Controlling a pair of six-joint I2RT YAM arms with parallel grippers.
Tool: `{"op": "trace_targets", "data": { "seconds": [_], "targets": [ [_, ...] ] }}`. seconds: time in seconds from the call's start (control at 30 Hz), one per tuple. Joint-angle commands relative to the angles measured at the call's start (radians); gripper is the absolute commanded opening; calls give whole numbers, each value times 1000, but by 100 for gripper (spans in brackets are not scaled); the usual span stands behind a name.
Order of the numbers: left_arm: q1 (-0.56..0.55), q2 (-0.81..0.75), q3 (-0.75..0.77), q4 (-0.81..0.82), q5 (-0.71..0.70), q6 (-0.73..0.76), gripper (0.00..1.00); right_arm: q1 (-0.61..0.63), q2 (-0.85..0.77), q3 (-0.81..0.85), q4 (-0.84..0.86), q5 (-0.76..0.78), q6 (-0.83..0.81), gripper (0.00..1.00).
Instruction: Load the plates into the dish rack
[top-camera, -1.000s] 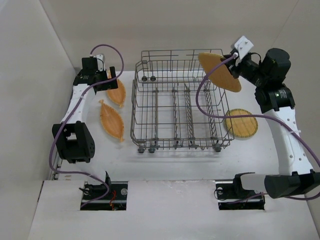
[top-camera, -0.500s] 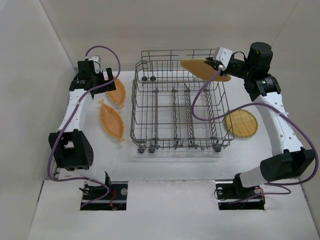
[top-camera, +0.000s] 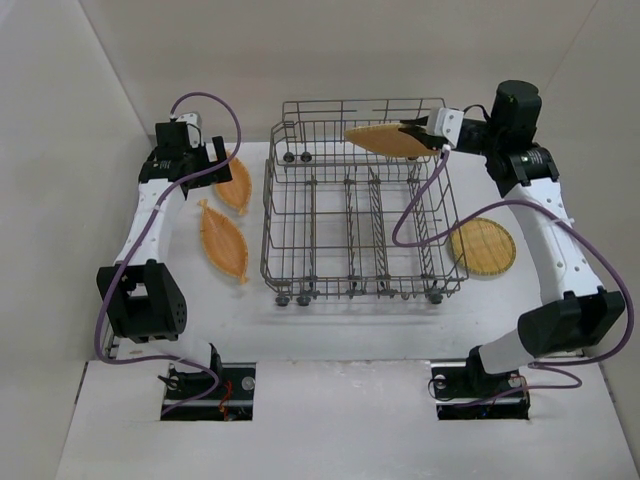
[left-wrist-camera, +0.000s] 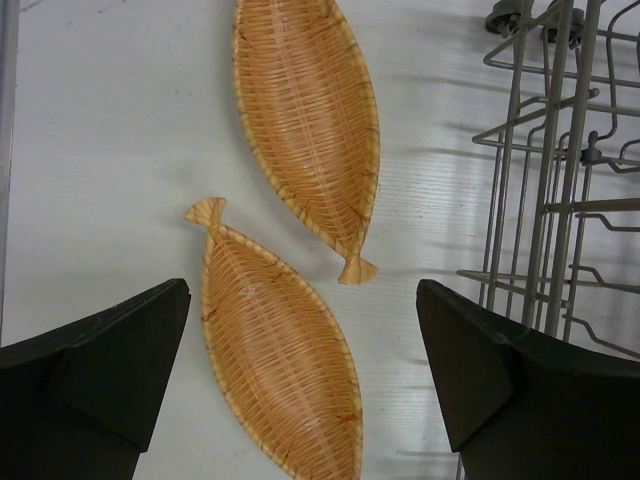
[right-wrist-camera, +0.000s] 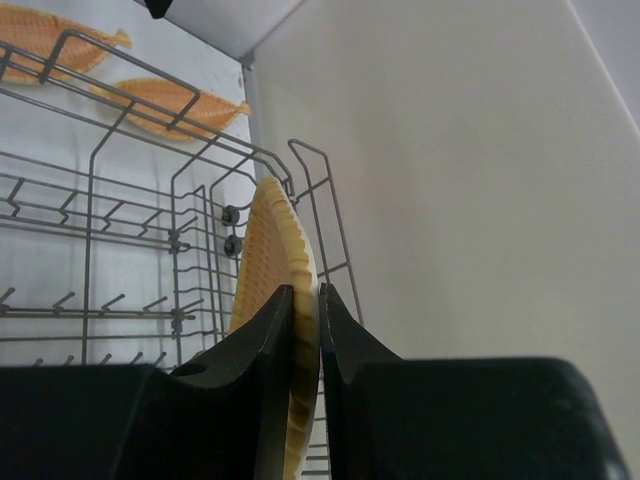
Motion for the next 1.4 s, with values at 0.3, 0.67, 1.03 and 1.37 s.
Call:
{"op": "trace_targets", "data": {
  "seconds": [0.3, 0.67, 1.03, 1.37],
  "targets": [
    [18, -18, 48, 10, -5, -4, 100, -21, 18, 27, 54, -95, -76, 0],
    [14, 16, 71, 6, -10, -3, 100, -51, 11, -12, -61, -130, -167, 0],
    [-2, 39, 91, 6, -10, -3, 100, -64, 38, -7, -140, -130, -204, 0],
    [1, 51, 106, -2, -10, -4, 100, -60, 61, -12, -149, -130, -208, 0]
  ]
}}
